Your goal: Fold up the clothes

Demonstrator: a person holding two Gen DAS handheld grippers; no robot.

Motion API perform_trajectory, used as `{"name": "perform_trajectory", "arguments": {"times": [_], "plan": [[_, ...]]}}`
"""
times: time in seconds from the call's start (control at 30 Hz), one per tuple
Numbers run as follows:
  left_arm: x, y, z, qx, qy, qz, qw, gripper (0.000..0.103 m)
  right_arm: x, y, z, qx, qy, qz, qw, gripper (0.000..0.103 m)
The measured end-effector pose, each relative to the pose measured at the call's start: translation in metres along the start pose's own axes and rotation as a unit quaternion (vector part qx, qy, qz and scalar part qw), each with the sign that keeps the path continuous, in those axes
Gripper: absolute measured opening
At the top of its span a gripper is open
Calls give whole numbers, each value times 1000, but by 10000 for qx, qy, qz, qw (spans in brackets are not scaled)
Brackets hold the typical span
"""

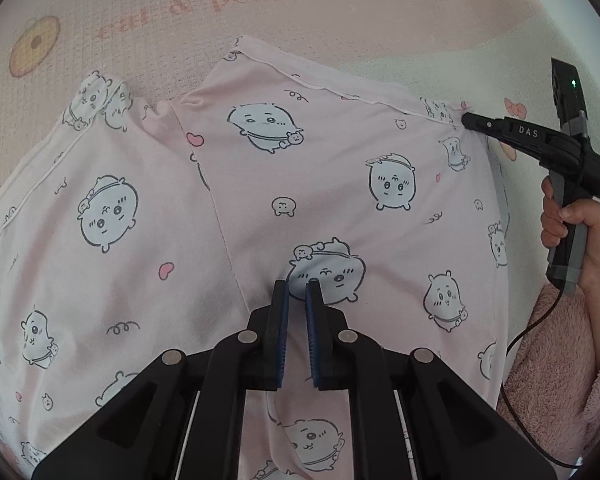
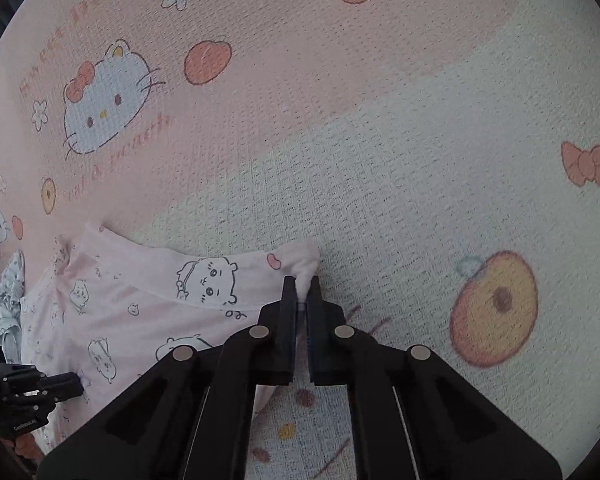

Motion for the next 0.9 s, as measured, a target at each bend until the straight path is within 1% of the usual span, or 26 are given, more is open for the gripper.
{"name": "perform_trajectory", "arguments": {"times": [0.03,0.07,0.1,0.13,0.17,0.2,0.23,0.27,0.3,0.33,0.37,0.43,0.47,0.5,0.53,0.57,0.6,0.67,0.7,0.73,0.8,0.87,0.9], "plan": [[3,-6,-3,-62,-69,123,9999,10,1,-3,-2,-40,48,140,9999,3],[4,-15,-7,-79,-196,281,9994,10,1,-5,-4,-80,95,280,9995,7],[4,-24,-10,-42,-311,419,9986,10,2,-8,-8,-93,121,415,9990,9],[5,-32,-11,28,-378,513,9980,10,8,-10,-21,51,16,526,9986,14],[6,-40,-10,124,-391,579,9975,10,13,-11,-34,195,-88,637,9977,15],[7,-48,-4,174,-325,660,9971,10,19,-11,-46,295,-183,730,9967,16],[8,-55,2,212,-243,744,9967,10,26,-1,-56,127,-217,711,9971,16],[12,-62,11,54,-84,810,9967,10,34,8,-67,-40,-252,693,9973,18],[17,-64,13,-96,-17,824,9966,10,42,18,-76,-237,-252,687,9970,19],[22,-66,14,-234,27,827,9963,11,57,31,-77,-586,-29,750,9955,22],[27,-67,14,-372,71,830,9958,11,76,43,-73,-804,281,789,9932,22],[43,-65,-2,-640,100,650,9958,11,114,67,-65,-1187,892,846,9853,22],[54,-62,-14,-657,11,597,9960,11,134,80,-61,-1064,1135,758,9849,22],[66,-60,-26,-649,-99,554,9963,11,149,91,-58,-917,1257,623,9859,22],[78,-58,-39,-641,-209,512,9964,12,165,99,-60,-805,1309,505,9868,23],[91,-52,-45,-629,-194,414,9970,12,175,107,-64,-777,1308,388,9876,23],[103,-46,-50,-616,-151,304,9975,13,181,115,-66,-744,1306,194,9884,23],[125,-22,-55,-718,-9,57,9974,13,192,131,-71,-664,1297,-199,9891,24],[136,-9,-55,-773,95,-111,9969,13,197,137,-71,-544,1259,-427,9896,24],[146,-4,-55,-812,83,-178,9965,13,204,140,-74,-443,1159,-610,9904,24],[165,3,-55,-883,8,-269,9957,13,209,141,-80,-223,1085,-693,9914,24],[180,4,-59,-965,17,-393,9946,13,214,141,-85,-3,1010,-776,9919,24],[187,6,-64,-939,-43,-453,9945,13,218,143,-89,101,958,-832,9919,24]]}}
Point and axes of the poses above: each gripper's, at about its wrist camera, not at the fingertips, and z roughly the way its jaws point, y to its left, x to its underside, the point moved 1 cm from there along z, roughly the way its jaws point, and after that the axes turned 6 degrees about x, right-handed, at the moved point
